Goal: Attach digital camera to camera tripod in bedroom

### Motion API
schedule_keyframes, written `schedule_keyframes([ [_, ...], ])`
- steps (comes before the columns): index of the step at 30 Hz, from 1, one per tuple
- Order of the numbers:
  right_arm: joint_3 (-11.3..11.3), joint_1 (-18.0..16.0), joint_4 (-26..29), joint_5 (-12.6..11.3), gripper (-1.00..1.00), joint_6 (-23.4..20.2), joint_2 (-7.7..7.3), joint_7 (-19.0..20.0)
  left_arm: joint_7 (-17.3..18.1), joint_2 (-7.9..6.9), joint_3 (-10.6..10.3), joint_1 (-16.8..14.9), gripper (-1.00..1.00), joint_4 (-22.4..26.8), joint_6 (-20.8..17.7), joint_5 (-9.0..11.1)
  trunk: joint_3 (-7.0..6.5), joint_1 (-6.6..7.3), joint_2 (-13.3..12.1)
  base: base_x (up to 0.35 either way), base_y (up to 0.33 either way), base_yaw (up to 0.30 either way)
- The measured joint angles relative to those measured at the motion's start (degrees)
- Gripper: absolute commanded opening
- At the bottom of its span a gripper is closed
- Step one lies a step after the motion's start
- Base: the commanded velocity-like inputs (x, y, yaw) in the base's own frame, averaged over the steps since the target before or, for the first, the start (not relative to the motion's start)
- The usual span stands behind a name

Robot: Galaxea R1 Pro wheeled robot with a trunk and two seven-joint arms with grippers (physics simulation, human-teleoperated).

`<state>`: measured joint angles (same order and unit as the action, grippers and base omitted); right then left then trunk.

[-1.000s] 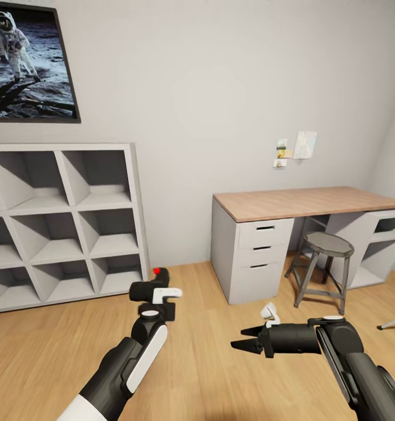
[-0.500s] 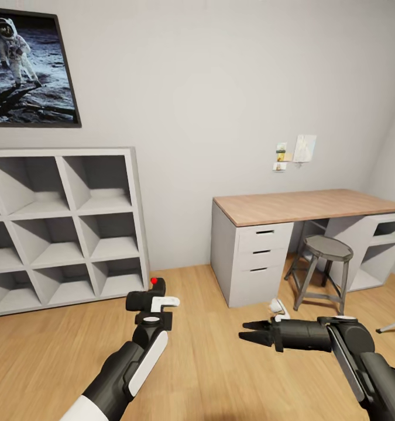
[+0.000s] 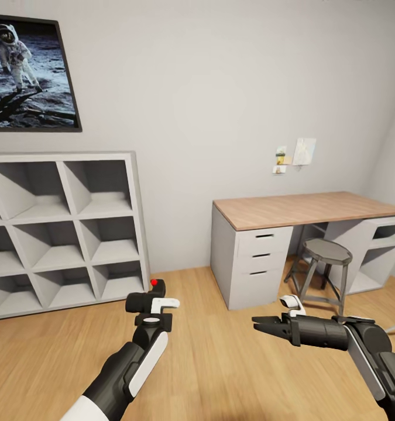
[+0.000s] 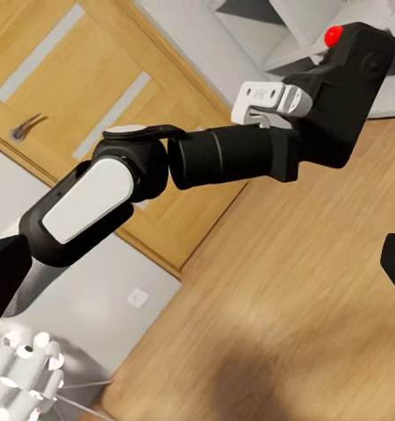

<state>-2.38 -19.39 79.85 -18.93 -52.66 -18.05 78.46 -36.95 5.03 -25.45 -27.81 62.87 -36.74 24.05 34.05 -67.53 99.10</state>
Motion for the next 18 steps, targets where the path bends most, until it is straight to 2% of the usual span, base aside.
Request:
schedule_keyframes([
  [9,0.14,0.00,-0.26,0.57,1.00,0.07,0.03,-0.19,0.13,0.18,0.06,0.00,-1.00,1.37,0.69,0.10,-1.62,1.98,-3.61,0.000,0.000,0.000],
  [18,0.09,0.00,-2.14,1.49,1.00,0.25,0.04,-0.42,0.75,0.23,0.14,0.00,-1.00,4.97,0.84,0.91,-3.23,3.95,-7.22,0.000,0.000,0.000],
])
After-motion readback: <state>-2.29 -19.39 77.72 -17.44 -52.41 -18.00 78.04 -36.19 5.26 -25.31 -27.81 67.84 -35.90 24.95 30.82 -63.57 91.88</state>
